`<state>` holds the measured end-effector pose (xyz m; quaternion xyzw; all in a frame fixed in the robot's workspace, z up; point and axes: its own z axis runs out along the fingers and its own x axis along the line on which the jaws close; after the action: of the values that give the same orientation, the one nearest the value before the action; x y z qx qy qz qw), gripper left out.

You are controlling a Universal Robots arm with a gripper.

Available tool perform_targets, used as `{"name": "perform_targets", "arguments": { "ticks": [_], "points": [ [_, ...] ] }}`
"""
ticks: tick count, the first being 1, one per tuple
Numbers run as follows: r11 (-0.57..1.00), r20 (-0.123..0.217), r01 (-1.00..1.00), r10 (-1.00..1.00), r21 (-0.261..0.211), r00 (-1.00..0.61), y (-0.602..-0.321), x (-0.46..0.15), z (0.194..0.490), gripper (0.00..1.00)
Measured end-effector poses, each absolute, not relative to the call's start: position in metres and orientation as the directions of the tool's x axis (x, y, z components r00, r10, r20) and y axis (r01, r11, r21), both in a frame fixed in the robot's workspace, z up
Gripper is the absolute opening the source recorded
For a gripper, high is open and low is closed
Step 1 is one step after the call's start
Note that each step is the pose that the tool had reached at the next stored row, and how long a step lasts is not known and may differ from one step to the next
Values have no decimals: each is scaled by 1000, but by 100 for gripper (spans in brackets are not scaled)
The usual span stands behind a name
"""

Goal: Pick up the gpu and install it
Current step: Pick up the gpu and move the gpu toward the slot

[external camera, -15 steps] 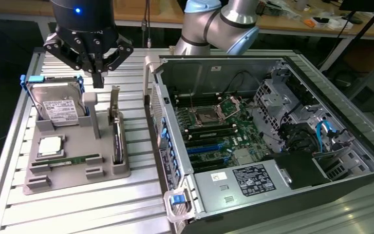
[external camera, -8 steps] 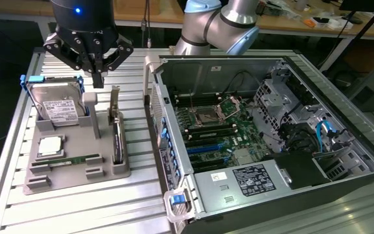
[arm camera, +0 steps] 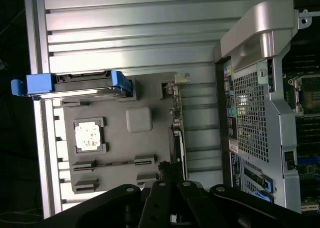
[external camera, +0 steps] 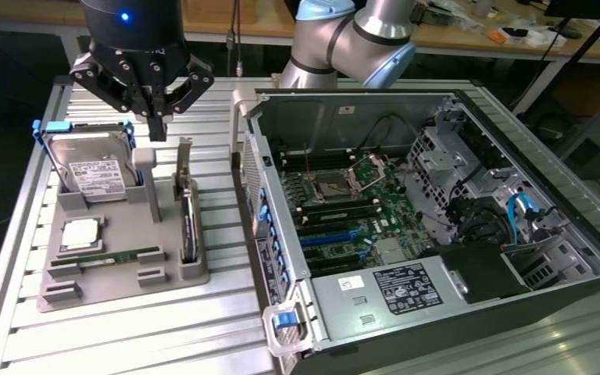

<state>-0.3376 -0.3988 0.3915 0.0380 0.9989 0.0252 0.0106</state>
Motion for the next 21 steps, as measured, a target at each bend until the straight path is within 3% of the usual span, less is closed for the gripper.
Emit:
{"name": "perform_targets", "arguments": {
  "ticks": [3,7,8,10,11,14,15,21],
  "points": [
    [996,-19,75,76,51,-997,-399,-338,392,17],
    [996,-19,75,76,51,-997,-399,-338,391,48],
    [996,-19,75,76,51,-997,-399,-338,392,54],
    [996,-19,75,76,51,-997,-399,-338,391,54],
    [996,-19,75,76,51,-997,-399,-338,391,65],
    [996,-19,75,76,51,-997,-399,-338,391,71],
    [996,-19,75,76,51,-997,-399,-338,392,78],
    [998,-17,31,32,51,-999,-399,-337,391,78]
  ]
}}
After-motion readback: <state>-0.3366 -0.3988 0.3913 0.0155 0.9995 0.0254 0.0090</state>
